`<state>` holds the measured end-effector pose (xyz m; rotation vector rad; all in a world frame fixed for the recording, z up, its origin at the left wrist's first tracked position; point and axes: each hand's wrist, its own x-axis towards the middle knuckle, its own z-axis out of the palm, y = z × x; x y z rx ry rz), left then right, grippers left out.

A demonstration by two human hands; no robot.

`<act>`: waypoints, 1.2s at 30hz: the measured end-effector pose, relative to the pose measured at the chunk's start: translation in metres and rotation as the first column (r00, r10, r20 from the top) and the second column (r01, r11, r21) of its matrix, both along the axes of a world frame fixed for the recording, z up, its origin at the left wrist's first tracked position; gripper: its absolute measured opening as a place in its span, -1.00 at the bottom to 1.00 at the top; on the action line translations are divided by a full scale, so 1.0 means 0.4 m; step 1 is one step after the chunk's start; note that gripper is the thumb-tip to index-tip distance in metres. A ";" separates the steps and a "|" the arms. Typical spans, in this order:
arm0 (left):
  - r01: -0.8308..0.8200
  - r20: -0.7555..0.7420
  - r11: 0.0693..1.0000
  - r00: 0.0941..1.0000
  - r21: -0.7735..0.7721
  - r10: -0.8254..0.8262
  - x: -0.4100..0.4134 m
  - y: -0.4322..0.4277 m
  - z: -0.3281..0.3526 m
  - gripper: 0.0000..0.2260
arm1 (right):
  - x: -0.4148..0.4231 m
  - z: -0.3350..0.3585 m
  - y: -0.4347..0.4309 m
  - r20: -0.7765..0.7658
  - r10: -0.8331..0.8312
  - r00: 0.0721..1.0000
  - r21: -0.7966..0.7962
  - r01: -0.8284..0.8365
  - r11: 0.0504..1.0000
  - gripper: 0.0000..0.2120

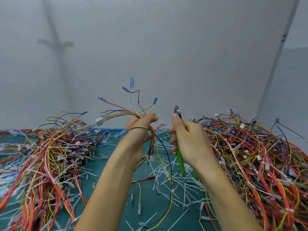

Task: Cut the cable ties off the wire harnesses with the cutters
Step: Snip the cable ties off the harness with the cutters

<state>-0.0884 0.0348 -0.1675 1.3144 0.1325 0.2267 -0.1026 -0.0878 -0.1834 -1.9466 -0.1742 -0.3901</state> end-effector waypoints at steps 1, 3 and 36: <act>0.052 -0.021 0.999 0.998 0.000 -0.052 -0.002 0.012 0.002 -0.78 | 0.000 -0.001 -0.004 0.019 0.002 1.000 -0.004 -0.002 1.000 -0.52; 0.185 -0.035 0.981 0.982 -0.053 -0.187 -0.008 0.033 0.009 -0.73 | 0.004 -0.006 -0.010 0.047 -0.002 0.999 -0.025 0.003 1.000 -0.66; 0.396 -0.017 0.743 0.887 0.540 -0.461 -0.039 0.053 0.004 -0.85 | 0.009 0.010 -0.045 0.229 -0.021 0.973 0.007 0.020 1.000 -0.83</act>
